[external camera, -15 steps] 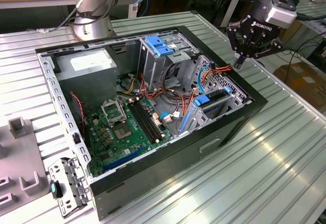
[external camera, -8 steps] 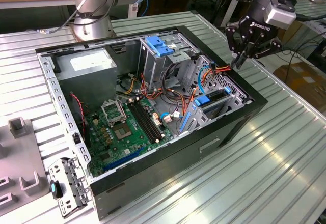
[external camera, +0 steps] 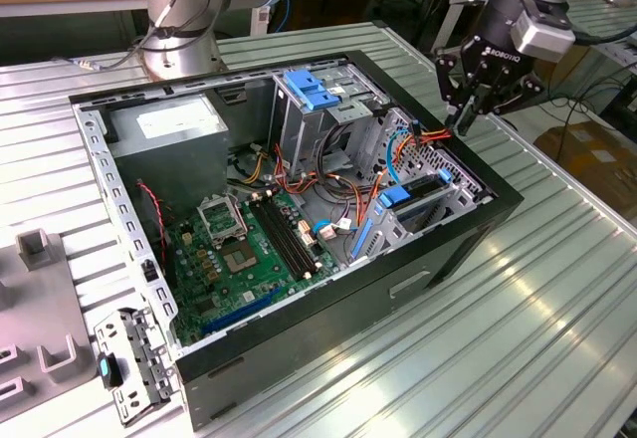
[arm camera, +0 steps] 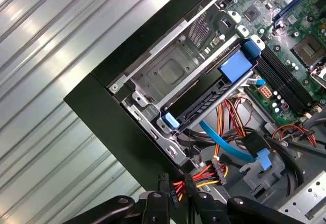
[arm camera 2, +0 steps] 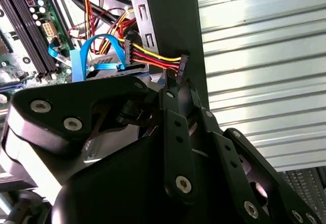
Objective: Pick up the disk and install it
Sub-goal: 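Insert the first disk wire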
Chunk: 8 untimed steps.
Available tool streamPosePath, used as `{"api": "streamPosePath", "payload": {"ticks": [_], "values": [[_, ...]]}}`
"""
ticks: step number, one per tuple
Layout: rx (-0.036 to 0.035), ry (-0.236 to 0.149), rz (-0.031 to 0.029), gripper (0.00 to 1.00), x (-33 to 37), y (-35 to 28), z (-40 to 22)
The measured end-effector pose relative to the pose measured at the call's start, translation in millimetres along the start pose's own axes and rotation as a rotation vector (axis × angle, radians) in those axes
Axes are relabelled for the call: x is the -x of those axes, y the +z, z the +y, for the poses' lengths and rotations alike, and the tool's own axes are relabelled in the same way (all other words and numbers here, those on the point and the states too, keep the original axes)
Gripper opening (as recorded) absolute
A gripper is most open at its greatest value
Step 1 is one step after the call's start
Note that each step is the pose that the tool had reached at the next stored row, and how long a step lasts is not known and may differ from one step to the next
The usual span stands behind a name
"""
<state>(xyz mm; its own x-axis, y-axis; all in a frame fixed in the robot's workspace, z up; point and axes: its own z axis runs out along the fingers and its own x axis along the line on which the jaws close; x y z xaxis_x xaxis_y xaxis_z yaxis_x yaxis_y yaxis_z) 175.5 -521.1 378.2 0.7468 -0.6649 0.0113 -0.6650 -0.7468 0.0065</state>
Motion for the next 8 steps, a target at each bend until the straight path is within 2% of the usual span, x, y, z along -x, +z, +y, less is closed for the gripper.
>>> {"api": "streamPosePath", "payload": {"ticks": [1, 2, 8], "values": [[-0.0001, -0.004, 0.0000, 0.26, -0.5, 0.3, -1.0], [-0.0003, -0.010, -0.0001, 0.33, -0.9, 0.5, -2.2], [-0.0003, -0.020, 0.0001, 0.33, -1.4, 0.5, -3.0]]}}
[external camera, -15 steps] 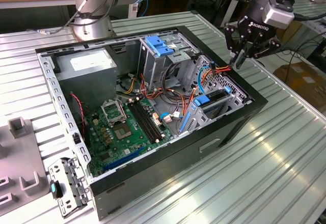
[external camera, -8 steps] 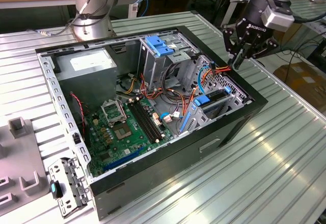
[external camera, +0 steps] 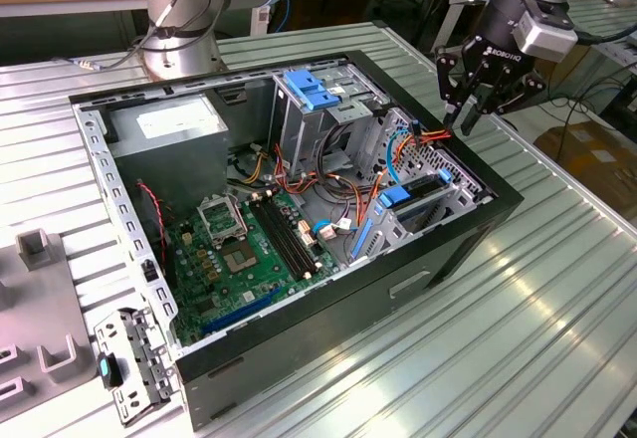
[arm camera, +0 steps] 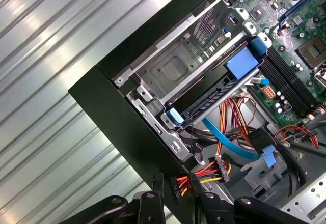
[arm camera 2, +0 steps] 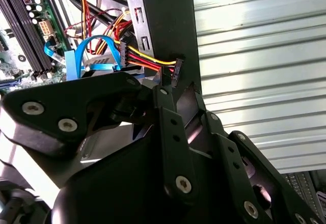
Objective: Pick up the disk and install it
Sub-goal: 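Insert the first disk wire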
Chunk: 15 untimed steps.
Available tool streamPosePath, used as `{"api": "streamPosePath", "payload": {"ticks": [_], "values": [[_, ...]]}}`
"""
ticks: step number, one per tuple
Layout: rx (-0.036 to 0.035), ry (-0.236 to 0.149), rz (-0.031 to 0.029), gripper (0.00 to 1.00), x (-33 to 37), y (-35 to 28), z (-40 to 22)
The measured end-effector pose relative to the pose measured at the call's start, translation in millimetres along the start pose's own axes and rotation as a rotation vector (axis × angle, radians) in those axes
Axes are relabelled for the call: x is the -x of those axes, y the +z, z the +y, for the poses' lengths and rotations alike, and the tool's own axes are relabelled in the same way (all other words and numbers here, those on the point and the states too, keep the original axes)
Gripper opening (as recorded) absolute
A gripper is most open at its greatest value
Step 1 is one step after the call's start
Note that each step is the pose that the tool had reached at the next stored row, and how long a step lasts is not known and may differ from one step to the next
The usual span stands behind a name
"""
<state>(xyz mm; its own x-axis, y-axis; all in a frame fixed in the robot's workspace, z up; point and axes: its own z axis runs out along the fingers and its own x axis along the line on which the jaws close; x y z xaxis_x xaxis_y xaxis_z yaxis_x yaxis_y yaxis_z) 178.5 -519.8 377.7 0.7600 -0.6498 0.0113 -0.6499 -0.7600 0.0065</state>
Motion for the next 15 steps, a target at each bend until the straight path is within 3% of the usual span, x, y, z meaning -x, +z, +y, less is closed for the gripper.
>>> {"api": "streamPosePath", "payload": {"ticks": [12, 13, 15], "values": [[-0.0001, -0.005, 0.0000, 0.33, 0.0, 0.0, 0.0], [-0.0002, -0.012, 0.0001, 0.33, 0.0, 0.0, 0.0], [-0.0011, -0.073, 0.0008, 0.33, 0.0, 0.8, -0.1]]}}
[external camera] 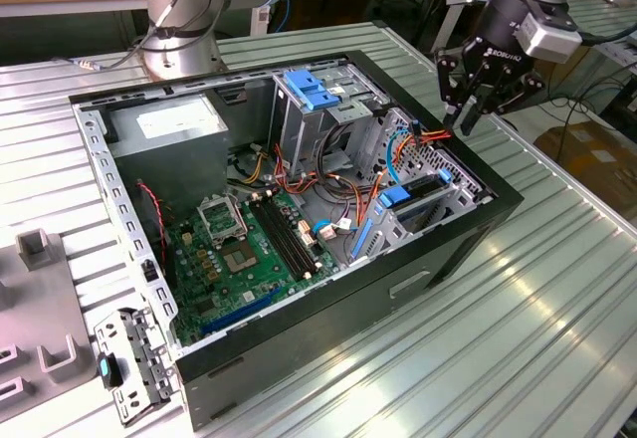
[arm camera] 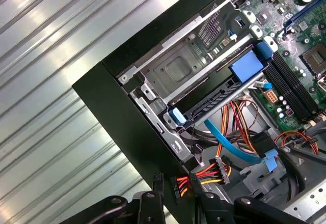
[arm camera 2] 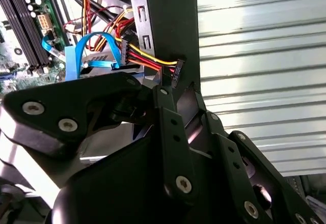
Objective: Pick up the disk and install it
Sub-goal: 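Insert the first disk wire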
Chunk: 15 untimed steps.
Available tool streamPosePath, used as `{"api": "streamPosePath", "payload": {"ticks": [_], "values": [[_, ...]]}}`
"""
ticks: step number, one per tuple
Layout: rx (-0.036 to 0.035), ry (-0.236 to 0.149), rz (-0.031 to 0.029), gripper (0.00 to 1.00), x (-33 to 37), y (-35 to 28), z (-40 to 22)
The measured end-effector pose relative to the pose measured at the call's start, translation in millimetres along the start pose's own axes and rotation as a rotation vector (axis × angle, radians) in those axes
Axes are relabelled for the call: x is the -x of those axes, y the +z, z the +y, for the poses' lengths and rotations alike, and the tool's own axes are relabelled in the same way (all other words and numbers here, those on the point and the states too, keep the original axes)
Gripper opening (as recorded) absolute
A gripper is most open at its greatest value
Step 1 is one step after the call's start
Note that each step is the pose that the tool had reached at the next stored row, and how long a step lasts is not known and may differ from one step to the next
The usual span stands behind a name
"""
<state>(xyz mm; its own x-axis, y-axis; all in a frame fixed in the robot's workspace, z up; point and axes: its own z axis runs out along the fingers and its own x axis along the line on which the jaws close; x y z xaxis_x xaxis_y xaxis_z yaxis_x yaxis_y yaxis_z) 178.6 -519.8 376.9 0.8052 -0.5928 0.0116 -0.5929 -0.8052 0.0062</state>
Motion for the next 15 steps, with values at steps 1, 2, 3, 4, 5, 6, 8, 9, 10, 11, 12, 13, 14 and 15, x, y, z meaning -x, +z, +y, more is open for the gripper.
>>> {"api": "streamPosePath", "payload": {"ticks": [1, 2, 3, 4, 5, 6, 8, 9, 10, 11, 12, 13, 14, 15], "values": [[-0.0006, -0.032, 0.0005, 0.33, 0.0, 0.5, 0.0], [-0.0011, -0.065, 0.0007, 0.33, 0.0, 1.4, 0.0], [-0.0013, -0.085, 0.0008, 0.33, 0.0, 2.2, 0.0], [-0.0014, -0.095, 0.0009, 0.33, 0.2, 3.2, -0.3], [-0.0015, -0.103, 0.0009, 0.33, 0.5, 5.0, -0.8], [-0.0015, -0.113, 0.0011, 0.33, 0.9, 6.8, -1.6], [-0.0017, -0.123, 0.0011, 0.33, 1.8, 9.2, -3.2], [-0.0019, -0.125, 0.0010, 0.33, 1.9, 9.8, -3.6], [-0.0019, -0.126, 0.0010, 0.33, 1.9, 10.2, -3.6], [-0.0019, -0.126, 0.0011, 0.31, 1.7, 10.4, -3.7], [-0.0022, -0.126, 0.0009, 0.25, 1.7, 10.4, -3.7], [-0.0022, -0.126, 0.0009, 0.25, 1.7, 10.1, -3.7], [-0.0024, -0.126, 0.0007, 0.18, 1.6, 6.8, -3.7], [-0.0025, -0.126, 0.0007, 0.16, 1.6, 5.2, -3.7]]}}
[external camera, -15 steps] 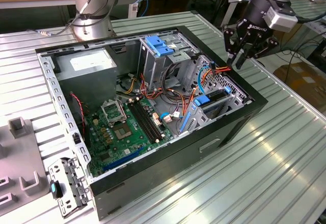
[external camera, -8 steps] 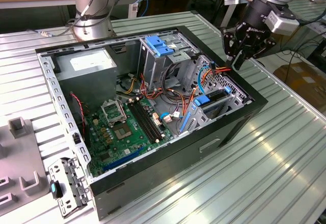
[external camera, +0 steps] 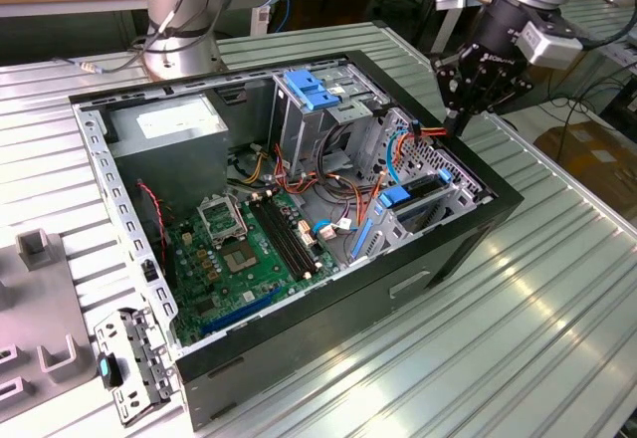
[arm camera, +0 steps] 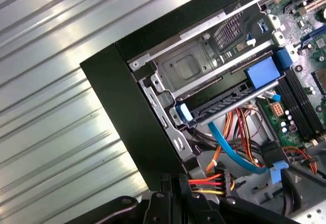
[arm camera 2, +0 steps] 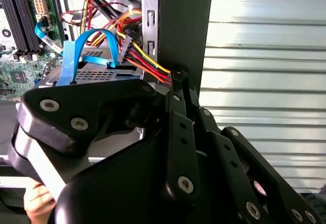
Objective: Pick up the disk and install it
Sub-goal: 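Insert the first disk wire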
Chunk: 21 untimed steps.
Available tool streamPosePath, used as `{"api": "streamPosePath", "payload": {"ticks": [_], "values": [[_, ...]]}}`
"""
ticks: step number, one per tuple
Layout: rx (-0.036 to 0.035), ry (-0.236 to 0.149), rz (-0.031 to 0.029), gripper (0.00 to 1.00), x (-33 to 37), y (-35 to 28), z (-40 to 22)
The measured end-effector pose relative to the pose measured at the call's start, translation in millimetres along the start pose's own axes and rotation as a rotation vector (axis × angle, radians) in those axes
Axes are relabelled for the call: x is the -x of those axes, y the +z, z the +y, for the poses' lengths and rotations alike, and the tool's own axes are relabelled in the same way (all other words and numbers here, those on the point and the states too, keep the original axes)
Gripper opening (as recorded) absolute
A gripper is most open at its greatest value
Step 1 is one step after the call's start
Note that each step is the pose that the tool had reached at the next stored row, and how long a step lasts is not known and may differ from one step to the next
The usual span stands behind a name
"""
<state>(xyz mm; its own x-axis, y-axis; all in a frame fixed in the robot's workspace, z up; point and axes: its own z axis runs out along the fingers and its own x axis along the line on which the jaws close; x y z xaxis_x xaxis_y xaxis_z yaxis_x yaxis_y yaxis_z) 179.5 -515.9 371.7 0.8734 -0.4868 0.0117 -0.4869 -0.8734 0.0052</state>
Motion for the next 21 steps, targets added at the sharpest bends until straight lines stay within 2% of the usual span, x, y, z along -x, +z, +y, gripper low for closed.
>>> {"api": "streamPosePath", "payload": {"ticks": [5, 10, 11, 13, 16, 18, 21], "values": [[-0.0001, 0.000, -0.0001, 0.16, 0.5, -0.7, 0.2], [-0.0001, 0.005, -0.0001, 0.16, 9.0, -0.7, 5.1], [0.0001, 0.015, -0.0001, 0.16, 8.9, -0.7, 5.1], [0.0011, 0.074, -0.0003, 0.16, 9.0, -0.7, 5.1], [0.0019, 0.124, -0.0004, 0.16, 9.0, -0.6, 5.2], [0.0022, 0.150, -0.0005, 0.16, 9.0, -0.6, 5.1], [0.0023, 0.153, -0.0006, 0.16, 12.7, -0.7, 7.2]]}}
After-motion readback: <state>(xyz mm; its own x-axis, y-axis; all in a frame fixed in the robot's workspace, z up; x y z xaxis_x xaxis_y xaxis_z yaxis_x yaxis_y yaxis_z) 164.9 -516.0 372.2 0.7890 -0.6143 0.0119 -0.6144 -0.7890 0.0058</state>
